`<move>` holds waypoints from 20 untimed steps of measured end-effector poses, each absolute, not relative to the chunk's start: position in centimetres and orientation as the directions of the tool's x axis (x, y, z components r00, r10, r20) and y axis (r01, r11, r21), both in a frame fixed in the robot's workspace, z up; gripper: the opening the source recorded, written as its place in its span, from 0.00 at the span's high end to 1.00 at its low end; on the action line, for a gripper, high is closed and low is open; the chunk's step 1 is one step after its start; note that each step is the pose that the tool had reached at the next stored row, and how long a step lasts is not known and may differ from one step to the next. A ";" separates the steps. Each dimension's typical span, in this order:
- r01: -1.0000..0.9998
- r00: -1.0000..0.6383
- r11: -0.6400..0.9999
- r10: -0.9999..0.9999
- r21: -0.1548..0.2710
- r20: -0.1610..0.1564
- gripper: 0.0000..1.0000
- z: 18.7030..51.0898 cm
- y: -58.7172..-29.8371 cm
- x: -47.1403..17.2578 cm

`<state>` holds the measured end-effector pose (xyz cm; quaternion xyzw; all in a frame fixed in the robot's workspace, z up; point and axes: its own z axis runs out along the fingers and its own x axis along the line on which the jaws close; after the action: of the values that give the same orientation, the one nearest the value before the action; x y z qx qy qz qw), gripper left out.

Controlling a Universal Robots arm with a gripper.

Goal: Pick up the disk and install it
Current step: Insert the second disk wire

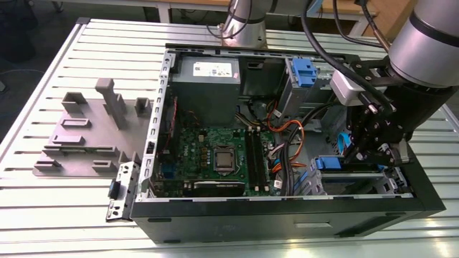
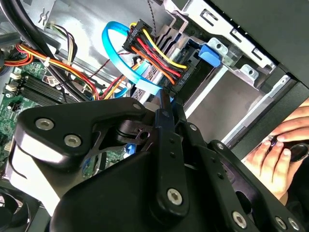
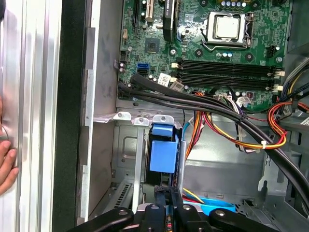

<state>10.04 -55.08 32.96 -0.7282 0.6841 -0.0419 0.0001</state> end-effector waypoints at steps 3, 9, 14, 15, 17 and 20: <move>-0.996 0.060 -0.064 -0.996 -0.057 0.061 0.83 32.9 -55.1 10.0; -0.996 0.060 -0.064 -0.996 -0.057 0.061 0.76 33.4 -55.1 10.0; -0.996 0.060 -0.064 -0.996 -0.057 0.061 0.76 34.2 -55.1 10.0; -0.996 0.060 -0.064 -0.996 -0.057 0.061 0.76 34.3 -55.1 10.0; -0.996 0.060 -0.064 -0.996 -0.057 0.061 0.76 34.7 -55.1 10.0; -0.996 0.060 -0.064 -0.996 -0.057 0.061 0.85 34.8 -55.1 10.0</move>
<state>10.04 -55.07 34.82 -0.7282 0.6841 -0.0417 0.0001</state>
